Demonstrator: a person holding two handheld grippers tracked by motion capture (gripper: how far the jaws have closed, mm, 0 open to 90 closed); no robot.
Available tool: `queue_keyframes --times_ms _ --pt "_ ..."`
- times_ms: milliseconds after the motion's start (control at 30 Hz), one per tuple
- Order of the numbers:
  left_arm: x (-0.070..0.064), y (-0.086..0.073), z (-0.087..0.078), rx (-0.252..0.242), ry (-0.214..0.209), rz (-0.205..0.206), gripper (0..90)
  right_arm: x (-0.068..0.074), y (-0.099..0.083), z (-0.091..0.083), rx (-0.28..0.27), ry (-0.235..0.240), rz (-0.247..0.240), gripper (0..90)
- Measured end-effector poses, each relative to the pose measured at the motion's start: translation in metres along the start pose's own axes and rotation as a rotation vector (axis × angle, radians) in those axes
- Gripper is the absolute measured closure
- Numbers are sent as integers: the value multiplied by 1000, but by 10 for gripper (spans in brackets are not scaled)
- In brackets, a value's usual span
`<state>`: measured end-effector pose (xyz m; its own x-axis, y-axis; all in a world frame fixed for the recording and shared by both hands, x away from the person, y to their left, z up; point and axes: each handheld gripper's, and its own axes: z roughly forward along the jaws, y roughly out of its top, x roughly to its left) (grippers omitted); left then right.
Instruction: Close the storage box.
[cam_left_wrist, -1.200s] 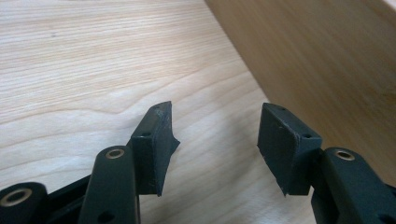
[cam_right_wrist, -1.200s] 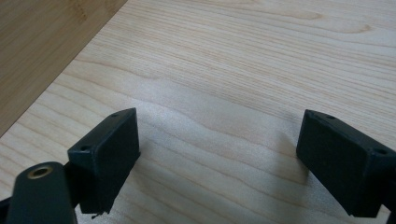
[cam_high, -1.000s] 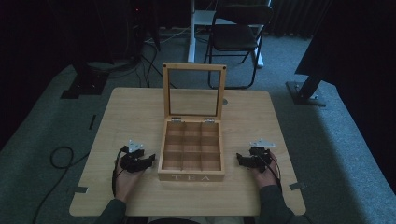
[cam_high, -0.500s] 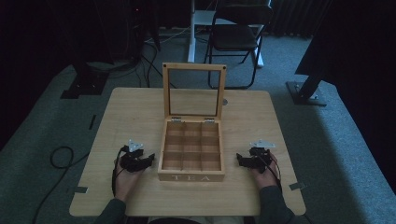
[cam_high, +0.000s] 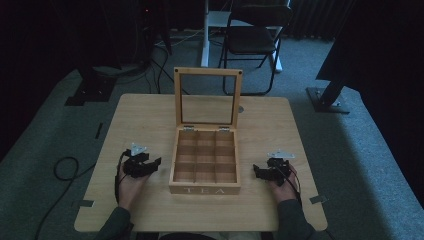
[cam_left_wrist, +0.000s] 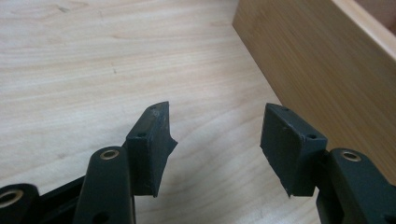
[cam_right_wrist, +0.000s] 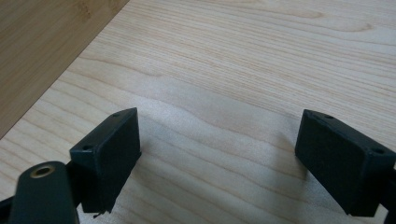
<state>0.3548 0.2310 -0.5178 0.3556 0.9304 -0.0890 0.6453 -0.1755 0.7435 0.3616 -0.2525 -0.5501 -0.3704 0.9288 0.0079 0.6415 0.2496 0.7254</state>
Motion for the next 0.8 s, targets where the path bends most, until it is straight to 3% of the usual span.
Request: queue_keyframes --times_ms 433,800 --pt "-5 28 -4 -27 -6 68 426 1 -1 -1 1 1 -1 137" --pt "-4 53 -12 -72 -25 68 422 0 -1 -1 1 1 -2 137"
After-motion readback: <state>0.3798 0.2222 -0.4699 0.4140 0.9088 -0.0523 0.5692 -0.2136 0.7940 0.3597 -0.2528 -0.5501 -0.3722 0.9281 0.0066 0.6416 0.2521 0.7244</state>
